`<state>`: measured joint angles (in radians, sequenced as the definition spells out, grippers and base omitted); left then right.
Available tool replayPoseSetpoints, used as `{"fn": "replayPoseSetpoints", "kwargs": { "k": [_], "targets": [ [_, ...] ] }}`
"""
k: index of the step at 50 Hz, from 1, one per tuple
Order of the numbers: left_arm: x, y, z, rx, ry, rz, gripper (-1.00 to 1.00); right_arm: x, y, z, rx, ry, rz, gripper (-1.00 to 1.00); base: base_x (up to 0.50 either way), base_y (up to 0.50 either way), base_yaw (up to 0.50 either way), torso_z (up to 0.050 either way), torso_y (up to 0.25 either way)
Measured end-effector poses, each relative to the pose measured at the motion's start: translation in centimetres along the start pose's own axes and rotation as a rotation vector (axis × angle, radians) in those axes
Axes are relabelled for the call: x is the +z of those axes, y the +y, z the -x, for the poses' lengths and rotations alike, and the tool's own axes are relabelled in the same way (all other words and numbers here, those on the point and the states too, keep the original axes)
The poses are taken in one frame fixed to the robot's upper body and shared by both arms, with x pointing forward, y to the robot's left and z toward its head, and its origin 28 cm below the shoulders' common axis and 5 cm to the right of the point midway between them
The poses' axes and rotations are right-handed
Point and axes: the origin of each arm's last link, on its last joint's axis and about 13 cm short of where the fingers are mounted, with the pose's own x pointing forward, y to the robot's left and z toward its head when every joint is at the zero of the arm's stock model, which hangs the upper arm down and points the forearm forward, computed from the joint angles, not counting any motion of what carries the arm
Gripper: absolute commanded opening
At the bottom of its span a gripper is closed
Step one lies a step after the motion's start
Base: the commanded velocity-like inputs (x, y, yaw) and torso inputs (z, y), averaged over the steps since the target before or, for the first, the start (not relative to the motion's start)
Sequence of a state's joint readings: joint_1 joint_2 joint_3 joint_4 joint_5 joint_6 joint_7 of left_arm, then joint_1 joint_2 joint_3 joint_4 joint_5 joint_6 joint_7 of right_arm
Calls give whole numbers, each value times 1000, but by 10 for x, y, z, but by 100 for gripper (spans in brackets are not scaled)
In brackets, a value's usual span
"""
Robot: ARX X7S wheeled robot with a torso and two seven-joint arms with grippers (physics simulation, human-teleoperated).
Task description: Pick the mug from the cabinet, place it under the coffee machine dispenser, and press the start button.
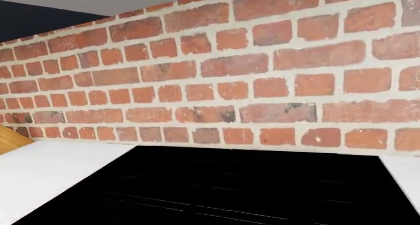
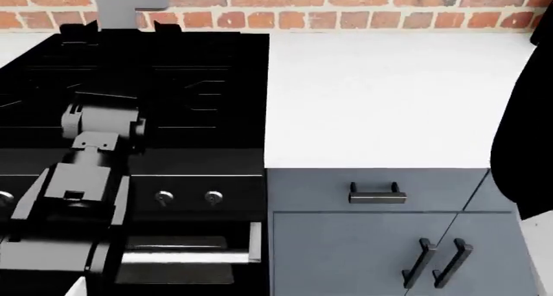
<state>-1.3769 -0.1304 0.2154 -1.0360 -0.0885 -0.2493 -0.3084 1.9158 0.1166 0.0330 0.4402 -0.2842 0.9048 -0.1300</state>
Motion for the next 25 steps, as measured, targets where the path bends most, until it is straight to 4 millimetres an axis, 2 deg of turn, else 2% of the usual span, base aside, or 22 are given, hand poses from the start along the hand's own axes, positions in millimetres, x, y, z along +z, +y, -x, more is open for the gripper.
{"fn": "replayPoseSetpoints", "kwargs": {
  "k": [6, 15, 25],
  "targets": [
    [-1, 4, -5, 30, 43, -17, 100, 12, 4, -10, 68, 54, -80, 100, 0, 0, 0, 0, 0],
    [-2, 7, -7, 48, 78, -29, 100, 17, 10, -15, 145, 110, -118, 100, 0, 4, 0, 0, 0],
    [-3, 9, -7, 50, 97, -31, 100, 17, 11, -17, 161, 130, -93, 100, 142, 500, 0, 0, 0]
  ]
}}
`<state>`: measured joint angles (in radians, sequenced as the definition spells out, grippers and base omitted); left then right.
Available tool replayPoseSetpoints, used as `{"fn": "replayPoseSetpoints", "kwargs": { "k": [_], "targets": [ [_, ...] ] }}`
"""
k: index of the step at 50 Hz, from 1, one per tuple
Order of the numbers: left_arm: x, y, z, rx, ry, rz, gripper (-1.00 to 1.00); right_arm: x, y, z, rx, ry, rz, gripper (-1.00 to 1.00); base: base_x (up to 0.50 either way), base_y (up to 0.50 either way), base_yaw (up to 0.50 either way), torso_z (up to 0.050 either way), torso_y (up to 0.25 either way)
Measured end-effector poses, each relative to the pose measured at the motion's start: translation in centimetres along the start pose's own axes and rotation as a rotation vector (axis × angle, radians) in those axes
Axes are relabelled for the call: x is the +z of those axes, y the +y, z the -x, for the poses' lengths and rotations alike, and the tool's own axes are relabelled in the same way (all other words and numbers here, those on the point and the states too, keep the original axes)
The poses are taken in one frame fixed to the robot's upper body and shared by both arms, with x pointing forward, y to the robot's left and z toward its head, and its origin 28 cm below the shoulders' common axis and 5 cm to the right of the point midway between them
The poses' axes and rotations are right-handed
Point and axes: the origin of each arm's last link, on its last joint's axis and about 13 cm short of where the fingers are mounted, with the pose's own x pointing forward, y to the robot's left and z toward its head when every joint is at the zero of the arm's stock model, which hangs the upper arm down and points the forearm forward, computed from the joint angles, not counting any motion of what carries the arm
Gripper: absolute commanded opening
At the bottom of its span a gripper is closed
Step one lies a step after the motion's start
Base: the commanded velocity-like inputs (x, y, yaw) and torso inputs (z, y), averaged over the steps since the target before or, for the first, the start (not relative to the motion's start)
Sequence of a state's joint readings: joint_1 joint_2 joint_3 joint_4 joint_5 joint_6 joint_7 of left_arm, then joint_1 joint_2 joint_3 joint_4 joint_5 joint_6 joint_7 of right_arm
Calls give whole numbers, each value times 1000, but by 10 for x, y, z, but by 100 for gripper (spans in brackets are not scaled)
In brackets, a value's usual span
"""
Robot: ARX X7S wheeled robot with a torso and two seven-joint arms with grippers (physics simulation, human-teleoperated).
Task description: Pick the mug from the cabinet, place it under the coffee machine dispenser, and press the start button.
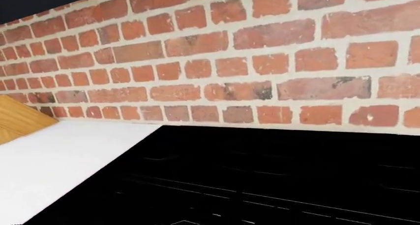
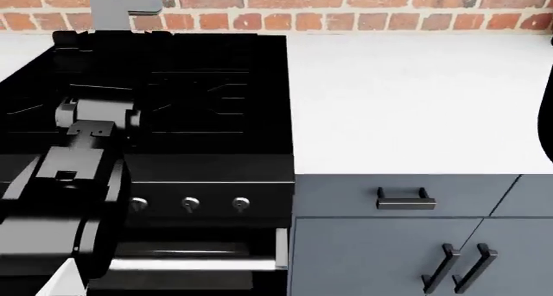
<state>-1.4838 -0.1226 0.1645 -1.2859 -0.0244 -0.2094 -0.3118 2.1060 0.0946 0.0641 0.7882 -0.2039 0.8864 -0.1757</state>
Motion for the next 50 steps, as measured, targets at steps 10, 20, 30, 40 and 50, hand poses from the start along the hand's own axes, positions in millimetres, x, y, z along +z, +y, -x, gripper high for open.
{"fn": "replayPoseSetpoints", "kwargs": {
  "k": [10, 20, 30, 40, 50],
  "targets": [
    [-1, 3, -1, 8, 6, 0, 100, -1, 1, -1, -4, 12, 8, 100, 71, 249, 0, 0, 0],
    [-1, 4, -1, 4, 5, 4, 100, 0, -3, -1, -32, 10, 24, 100, 500, 0, 0, 0, 0],
    [1, 4, -2, 0, 3, 12, 100, 1, -5, -1, -39, 13, 29, 100, 500, 0, 0, 0, 0],
    [2, 5, -2, -2, -1, 16, 100, 1, -5, -1, -40, 21, 23, 100, 500, 0, 0, 0, 0],
    [3, 6, -3, -1, -5, 21, 100, 1, -5, -2, -42, 25, 17, 100, 500, 0, 0, 0, 0]
  ]
}}
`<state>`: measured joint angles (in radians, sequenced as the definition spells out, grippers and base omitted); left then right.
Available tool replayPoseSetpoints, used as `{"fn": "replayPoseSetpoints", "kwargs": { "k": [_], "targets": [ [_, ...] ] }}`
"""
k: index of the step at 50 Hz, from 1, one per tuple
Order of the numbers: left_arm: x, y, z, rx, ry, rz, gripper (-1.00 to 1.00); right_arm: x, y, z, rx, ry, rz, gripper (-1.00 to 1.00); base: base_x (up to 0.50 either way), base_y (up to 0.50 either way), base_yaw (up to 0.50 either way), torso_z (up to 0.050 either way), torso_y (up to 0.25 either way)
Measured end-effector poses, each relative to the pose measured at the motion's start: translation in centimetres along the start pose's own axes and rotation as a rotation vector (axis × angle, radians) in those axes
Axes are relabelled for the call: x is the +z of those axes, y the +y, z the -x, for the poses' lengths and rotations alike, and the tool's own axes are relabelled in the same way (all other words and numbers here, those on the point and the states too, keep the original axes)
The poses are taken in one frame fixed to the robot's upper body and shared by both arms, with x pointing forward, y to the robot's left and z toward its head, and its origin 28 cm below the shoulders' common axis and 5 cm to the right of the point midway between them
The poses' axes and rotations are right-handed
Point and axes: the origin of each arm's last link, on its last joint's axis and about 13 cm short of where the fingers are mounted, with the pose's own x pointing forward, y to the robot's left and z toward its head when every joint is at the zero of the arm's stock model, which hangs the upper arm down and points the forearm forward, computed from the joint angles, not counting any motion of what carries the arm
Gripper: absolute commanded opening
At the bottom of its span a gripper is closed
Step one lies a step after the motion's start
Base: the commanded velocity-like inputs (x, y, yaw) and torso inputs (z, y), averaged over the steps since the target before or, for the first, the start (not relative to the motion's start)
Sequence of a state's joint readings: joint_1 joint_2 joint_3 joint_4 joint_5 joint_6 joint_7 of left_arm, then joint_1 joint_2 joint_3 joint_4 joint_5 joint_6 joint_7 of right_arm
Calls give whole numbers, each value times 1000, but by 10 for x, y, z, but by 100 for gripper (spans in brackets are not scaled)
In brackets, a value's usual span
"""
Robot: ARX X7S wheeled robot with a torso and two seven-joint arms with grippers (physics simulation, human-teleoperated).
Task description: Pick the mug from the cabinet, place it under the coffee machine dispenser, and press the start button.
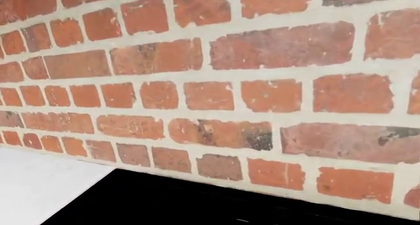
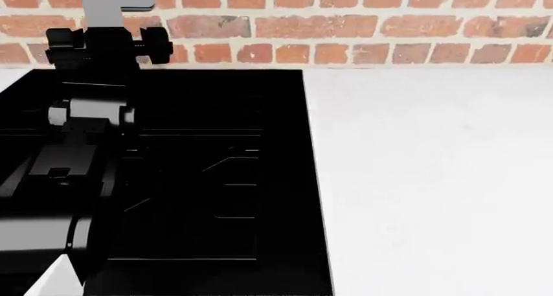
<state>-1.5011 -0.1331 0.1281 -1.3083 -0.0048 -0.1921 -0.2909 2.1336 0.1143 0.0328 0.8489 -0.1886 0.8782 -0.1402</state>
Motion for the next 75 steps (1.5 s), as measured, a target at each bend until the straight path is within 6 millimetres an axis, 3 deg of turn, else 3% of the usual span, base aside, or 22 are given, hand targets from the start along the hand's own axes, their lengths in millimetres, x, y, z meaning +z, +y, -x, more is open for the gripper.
{"fn": "replayPoseSetpoints", "kwargs": {
  "k": [16, 25, 26, 38, 51, 75],
  "targets": [
    [2, 0, 0, -5, -5, 10, 100, 2, -3, 1, -27, -9, 9, 100, 500, 0, 0, 0, 1],
    [4, 1, -1, -10, -11, 16, 100, 2, -2, 1, -41, -5, 18, 100, 0, 0, 0, 0, 0],
    [4, 1, -1, -11, -11, 17, 100, 1, -2, 1, -43, -4, 18, -100, 0, 0, 0, 0, 0],
    [5, 0, -1, -11, -17, 23, 100, -5, 0, 2, -54, -72, -23, -100, 0, 0, 0, 0, 0],
    [5, 0, -1, -10, -20, 23, 100, 5, -4, 12, -49, -278, -60, -100, 0, 0, 0, 0, 0],
    [3, -2, 0, -18, -24, 19, 100, 5, -8, 21, -67, -364, -59, -100, -500, -2, 0, 0, 0]
  ]
}}
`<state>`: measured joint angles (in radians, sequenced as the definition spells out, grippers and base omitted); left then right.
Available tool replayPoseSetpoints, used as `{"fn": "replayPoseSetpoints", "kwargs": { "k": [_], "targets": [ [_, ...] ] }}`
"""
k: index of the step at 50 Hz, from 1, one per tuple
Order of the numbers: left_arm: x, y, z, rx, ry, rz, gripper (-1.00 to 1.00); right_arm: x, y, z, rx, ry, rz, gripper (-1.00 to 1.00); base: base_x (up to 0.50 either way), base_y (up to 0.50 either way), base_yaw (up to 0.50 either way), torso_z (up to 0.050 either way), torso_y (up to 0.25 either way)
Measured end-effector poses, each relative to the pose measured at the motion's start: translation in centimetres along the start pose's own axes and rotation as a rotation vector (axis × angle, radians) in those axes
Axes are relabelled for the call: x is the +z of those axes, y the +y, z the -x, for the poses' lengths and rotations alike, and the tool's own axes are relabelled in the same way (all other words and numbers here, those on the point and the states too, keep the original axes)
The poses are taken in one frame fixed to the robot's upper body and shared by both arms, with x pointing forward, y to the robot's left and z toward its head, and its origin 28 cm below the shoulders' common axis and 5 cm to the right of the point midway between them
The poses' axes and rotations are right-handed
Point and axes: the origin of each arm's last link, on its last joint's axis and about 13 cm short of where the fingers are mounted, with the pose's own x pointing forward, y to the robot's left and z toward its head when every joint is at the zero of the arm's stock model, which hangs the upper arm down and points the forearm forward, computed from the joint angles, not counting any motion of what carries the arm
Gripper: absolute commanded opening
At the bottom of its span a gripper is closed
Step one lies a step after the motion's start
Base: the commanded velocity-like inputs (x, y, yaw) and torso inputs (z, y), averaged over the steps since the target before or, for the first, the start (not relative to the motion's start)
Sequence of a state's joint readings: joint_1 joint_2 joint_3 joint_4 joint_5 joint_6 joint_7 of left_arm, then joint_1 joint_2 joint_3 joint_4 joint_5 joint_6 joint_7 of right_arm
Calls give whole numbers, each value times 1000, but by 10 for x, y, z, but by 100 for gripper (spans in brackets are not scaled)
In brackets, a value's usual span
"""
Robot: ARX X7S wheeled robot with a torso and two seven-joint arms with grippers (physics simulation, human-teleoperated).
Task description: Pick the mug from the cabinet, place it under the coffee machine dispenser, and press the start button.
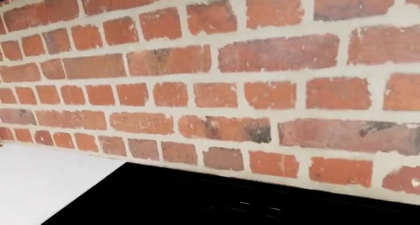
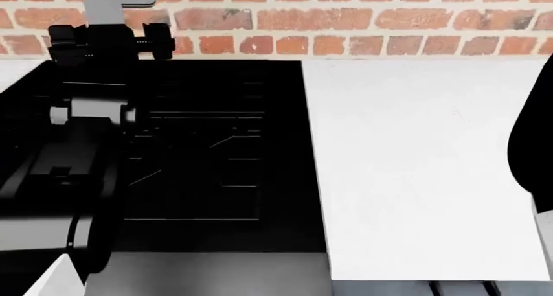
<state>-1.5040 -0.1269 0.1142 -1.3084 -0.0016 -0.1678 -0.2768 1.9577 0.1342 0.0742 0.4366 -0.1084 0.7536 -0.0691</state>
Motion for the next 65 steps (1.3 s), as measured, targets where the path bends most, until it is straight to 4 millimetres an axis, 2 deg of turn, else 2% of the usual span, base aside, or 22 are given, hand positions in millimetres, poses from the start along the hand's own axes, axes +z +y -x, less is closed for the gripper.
{"fn": "replayPoseSetpoints", "kwargs": {
  "k": [32, 39, 44, 49, 57, 65],
  "targets": [
    [-4, -1, 1, -9, -4, -10, 100, -16, -6, 13, -1, 38, -11, -100, -500, -2, 0, 0, 0],
    [-3, -4, 2, -40, -21, 10, 100, -20, -8, 23, 5, 56, -12, -100, -500, -2, 0, 0, 0],
    [1, -4, 12, -82, -56, 53, 100, -28, -10, 44, 19, 83, -3, -100, -181, -1, 0, 0, 0],
    [5, -3, 32, -128, -114, 113, 100, -44, -10, 76, 44, 106, 13, -100, 0, 0, 0, 0, 0],
    [2, 4, 81, -199, -220, 198, 100, -76, 0, 142, 109, 108, 27, -100, 0, 0, 0, 0, 0],
    [-16, 15, 131, -266, -311, 242, 100, -117, 15, 204, 190, 96, 68, -100, 0, 0, 0, 0, 0]
  ]
}}
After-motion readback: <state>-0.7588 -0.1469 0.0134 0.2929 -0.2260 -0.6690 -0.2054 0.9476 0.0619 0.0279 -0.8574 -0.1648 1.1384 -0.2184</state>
